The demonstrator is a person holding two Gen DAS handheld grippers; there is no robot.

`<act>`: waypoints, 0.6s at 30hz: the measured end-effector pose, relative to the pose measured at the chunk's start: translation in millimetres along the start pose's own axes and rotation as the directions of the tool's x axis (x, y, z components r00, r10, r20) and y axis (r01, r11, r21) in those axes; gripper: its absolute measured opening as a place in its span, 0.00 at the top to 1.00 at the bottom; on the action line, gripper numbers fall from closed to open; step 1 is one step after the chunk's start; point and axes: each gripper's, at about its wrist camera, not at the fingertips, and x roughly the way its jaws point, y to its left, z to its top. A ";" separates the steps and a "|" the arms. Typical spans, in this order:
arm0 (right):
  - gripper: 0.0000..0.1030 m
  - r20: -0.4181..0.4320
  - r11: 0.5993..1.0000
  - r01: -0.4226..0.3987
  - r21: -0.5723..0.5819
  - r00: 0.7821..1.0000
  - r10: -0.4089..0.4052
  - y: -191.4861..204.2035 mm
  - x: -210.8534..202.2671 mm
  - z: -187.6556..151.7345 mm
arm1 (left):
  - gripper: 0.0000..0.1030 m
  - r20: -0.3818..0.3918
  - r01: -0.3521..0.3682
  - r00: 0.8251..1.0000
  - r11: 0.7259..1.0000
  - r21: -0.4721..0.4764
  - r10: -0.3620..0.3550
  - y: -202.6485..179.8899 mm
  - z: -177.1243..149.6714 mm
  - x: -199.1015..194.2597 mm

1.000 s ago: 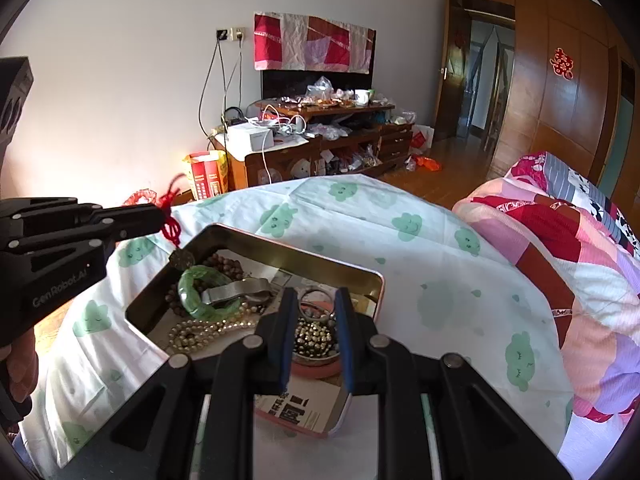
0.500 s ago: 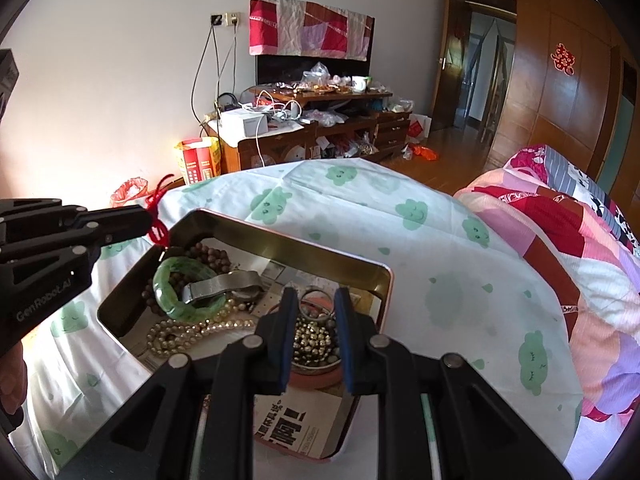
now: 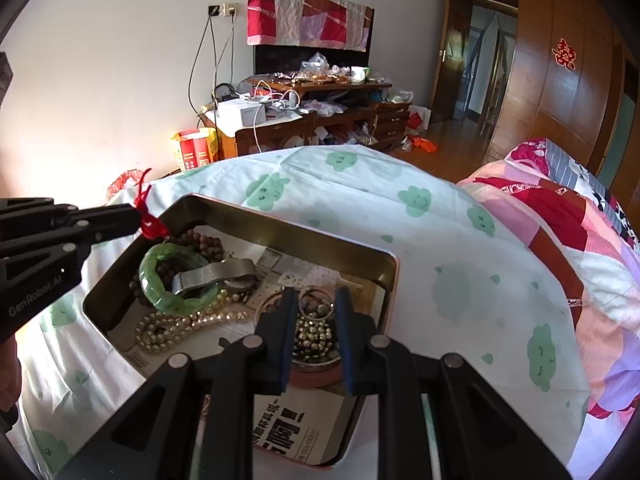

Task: Organize jewelry
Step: 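Carry the red tassel and silver ring over the tin with both tools, then open the right tool to drop the ring while the left tool releases the tassel into the tin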

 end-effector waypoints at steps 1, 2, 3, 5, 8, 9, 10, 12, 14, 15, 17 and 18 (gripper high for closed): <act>0.78 -0.004 1.000 0.002 -0.002 1.000 -0.002 0.3 0.2 -0.6 | 0.99 -0.009 0.007 1.000 1.000 -0.004 -0.007 0.5 -0.1 1.0; 0.78 -0.008 1.000 0.003 -0.005 1.000 -0.003 0.8 1.1 -0.8 | 0.99 -0.012 0.004 1.000 1.000 -0.006 -0.005 0.7 -0.4 1.3; 0.75 -0.008 1.000 0.006 -0.012 1.000 -0.006 2.1 1.0 -1.9 | 0.99 -0.012 -0.003 1.000 1.000 -0.007 0.002 1.0 -0.5 0.5; 0.60 -0.001 1.000 0.023 -0.018 1.000 -0.023 3.6 -0.9 -3.5 | 0.98 -0.010 -0.025 1.000 1.000 -0.001 0.025 0.4 -2.4 -1.4; 0.52 0.014 0.999 0.032 0.000 0.999 -0.032 3.4 -5.4 -5.7 | 0.97 -0.012 -0.031 0.999 1.000 -0.001 0.031 0.3 -5.9 -3.5; 0.52 0.015 0.999 0.033 0.003 0.999 -0.033 3.0 -6.1 -6.5 | 0.97 -0.015 -0.034 0.999 0.999 -0.001 0.034 0.0 -6.2 -3.8; 0.51 0.012 0.999 0.034 0.004 0.999 -0.034 3.2 -6.2 -7.2 | 0.97 -0.017 -0.036 0.999 0.999 -0.001 0.036 -0.2 -7.0 -3.5; 0.49 0.009 0.999 0.040 0.003 0.999 -0.040 3.6 -5.8 -8.6 | 0.94 -0.016 -0.046 0.999 0.999 -0.006 0.046 0.3 -8.5 -5.0; 0.47 0.008 0.999 0.051 0.003 0.999 -0.051 3.5 -5.9 -9.4 | 0.78 -0.018 -0.060 0.998 0.998 -0.010 0.060 1.2 -9.1 -4.8; 0.42 0.012 0.998 0.056 0.005 0.998 -0.057 2.9 -6.9 -9.8 | 0.51 -0.015 -0.071 0.997 0.997 -0.011 0.071 1.7 -9.5 -5.2; 0.35 0.023 0.998 0.066 0.010 0.998 -0.066 2.0 -10.0 -10.1 | 0.24 0.043 -0.116 0.992 0.993 -0.021 0.117 2.6 -12.2 -14.5; 0.33 0.031 0.997 0.071 0.010 0.997 -0.071 1.6 -12.0 -10.3 | 0.20 0.071 -0.122 0.990 0.992 -0.026 0.124 2.6 -13.1 -19.2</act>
